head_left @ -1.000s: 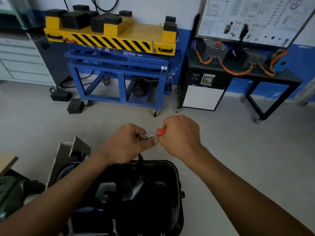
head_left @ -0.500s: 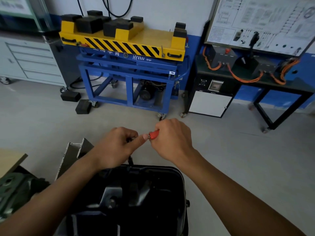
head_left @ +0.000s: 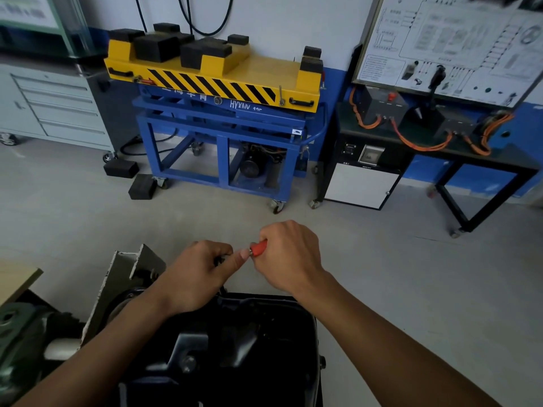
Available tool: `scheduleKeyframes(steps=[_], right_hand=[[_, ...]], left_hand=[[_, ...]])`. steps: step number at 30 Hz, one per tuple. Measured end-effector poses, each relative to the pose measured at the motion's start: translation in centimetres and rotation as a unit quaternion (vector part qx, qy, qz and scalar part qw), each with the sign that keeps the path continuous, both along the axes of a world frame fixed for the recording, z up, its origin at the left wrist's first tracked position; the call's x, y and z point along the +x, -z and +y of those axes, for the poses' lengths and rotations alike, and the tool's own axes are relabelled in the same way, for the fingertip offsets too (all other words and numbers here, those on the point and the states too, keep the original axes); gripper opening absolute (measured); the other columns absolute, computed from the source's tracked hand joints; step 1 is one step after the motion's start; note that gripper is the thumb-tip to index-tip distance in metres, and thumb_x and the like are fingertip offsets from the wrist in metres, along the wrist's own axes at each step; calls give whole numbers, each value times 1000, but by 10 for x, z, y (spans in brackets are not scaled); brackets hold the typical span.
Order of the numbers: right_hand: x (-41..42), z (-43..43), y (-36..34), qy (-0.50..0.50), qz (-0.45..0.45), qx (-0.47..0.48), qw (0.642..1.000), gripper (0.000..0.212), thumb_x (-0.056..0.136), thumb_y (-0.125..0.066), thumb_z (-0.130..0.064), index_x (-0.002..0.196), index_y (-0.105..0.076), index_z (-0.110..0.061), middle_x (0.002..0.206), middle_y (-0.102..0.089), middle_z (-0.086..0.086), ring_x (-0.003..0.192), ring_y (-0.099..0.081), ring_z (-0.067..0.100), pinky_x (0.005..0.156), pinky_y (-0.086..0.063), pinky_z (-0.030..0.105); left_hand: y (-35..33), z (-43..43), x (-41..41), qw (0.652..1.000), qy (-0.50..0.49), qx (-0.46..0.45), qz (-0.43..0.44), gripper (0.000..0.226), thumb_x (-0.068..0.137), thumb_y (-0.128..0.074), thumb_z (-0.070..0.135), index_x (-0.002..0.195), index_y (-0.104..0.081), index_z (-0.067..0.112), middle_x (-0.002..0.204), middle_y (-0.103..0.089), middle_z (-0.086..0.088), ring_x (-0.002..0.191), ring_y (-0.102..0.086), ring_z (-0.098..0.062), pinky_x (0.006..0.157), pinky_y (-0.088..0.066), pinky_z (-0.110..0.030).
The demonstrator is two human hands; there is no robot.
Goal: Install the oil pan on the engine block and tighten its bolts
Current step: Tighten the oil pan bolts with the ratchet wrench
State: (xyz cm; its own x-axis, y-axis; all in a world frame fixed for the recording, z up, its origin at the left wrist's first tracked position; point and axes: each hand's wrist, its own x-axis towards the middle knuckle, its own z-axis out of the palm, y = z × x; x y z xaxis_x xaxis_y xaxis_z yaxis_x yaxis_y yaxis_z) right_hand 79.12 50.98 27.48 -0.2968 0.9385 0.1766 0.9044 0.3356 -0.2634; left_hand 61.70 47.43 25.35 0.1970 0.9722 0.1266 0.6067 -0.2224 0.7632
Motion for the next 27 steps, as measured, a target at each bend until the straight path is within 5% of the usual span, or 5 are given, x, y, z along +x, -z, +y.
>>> scheduleKeyframes(steps=[7,13,18,27], right_hand=[[-2,2,5,-21,11,15,1000,43,87,-67,-32,54,-41,-23,53,-44,-6,54,-46,16,48,-23,27],[-2,15,2,-72,18,17,997,48,91,-65,-34,53,-38,-23,54,-41,-6,54,-39,16,63,-28,30],[-1,13,1,-77,-2,25,997,41,88,-66,-30,56,-43,-22,56,-43,-5,54,-39,17,59,-22,29],[-4,8,-3,-76,-4,26,997,36,86,-66,-28,59,-44,-20,57,-39,-5,59,-43,19,60,-22,28]], left_hand=[[-2,-5,-2,999,-7,36,11,57,90,-49,59,55,-36,16,48,-31,8,47,-30,-7,48,-28,-22],[0,-9,6,999,-9,32,-4,59,92,-44,56,60,-40,7,49,-34,7,46,-32,-8,48,-29,-22],[4,-12,4,1000,-7,19,-17,67,92,-40,59,68,-45,-3,55,-38,-2,50,-33,-9,51,-31,-27],[4,9,-16,993,42,-83,-79,52,92,-45,58,55,-42,22,55,-38,5,55,-32,-16,57,-30,-31]])
